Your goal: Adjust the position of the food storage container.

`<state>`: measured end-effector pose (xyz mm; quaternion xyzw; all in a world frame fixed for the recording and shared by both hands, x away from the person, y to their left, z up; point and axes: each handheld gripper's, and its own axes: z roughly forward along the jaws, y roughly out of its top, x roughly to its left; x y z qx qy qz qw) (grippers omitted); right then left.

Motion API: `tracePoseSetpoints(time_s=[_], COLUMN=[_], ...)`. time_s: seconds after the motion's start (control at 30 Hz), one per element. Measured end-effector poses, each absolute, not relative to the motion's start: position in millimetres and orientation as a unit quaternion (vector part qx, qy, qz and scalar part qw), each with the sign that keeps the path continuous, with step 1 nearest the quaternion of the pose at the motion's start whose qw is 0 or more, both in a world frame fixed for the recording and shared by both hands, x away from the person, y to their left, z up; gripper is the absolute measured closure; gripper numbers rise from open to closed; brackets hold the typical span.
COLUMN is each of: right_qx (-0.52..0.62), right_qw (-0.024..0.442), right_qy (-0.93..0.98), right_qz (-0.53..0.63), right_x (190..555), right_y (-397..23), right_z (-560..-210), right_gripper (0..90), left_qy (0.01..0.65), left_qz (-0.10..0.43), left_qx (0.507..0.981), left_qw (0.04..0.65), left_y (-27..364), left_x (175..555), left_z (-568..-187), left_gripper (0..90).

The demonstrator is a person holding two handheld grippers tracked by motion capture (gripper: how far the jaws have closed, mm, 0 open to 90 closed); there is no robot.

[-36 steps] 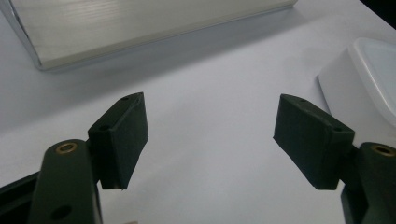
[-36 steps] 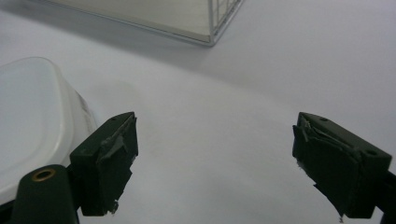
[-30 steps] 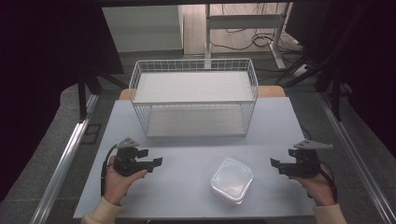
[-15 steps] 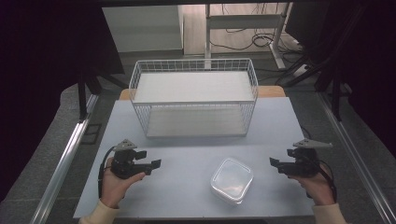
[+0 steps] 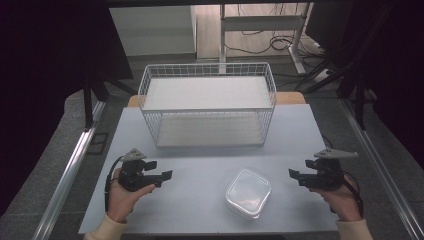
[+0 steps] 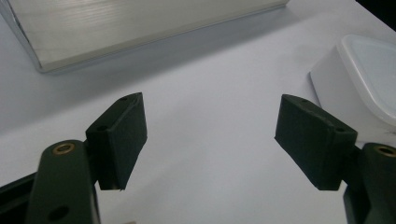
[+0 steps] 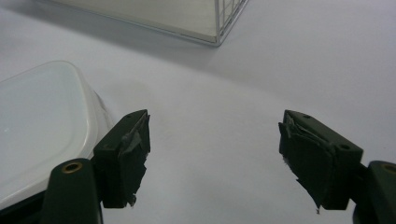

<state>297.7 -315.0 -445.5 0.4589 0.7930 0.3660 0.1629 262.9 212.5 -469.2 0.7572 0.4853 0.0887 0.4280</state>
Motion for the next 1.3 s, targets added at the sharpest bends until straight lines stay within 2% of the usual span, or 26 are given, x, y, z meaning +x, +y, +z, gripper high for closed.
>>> tracePoseSetpoints(time_s=[0.57, 0.77, 0.8, 0.87, 0.9, 1.1, 1.3], right_qx=[0.449, 0.429, 0.429, 0.416, 0.416, 0.374, 0.355], right_qw=[0.119, 0.089, 0.089, 0.082, 0.082, 0.062, 0.044], right_qy=[0.823, 0.845, 0.845, 0.857, 0.857, 0.891, 0.902], right_qz=[0.326, 0.306, 0.306, 0.293, 0.293, 0.251, 0.243], right_x=[292, 289, 289, 287, 287, 281, 279], right_y=[-308, -299, -299, -294, -294, -273, -262], right_z=[-450, -453, -453, -454, -454, -463, -468], right_gripper=[44.8, 59.1, 59.1, 67.6, 67.6, 84.8, 89.0], left_qy=[0.484, 0.484, 0.483, 0.484, 0.484, 0.485, 0.485], left_qz=[0.088, 0.087, 0.087, 0.088, 0.088, 0.093, 0.092], left_qx=[0.759, 0.759, 0.759, 0.758, 0.758, 0.756, 0.756], left_qw=[0.426, 0.427, 0.427, 0.428, 0.428, 0.430, 0.429], left_y=[211, 211, 211, 211, 211, 211, 210], left_x=[263, 263, 263, 263, 263, 263, 263], left_z=[-470, -470, -470, -470, -470, -470, -470], left_gripper=[24.0, 24.0, 24.0, 24.0, 24.1, 24.3, 24.3])
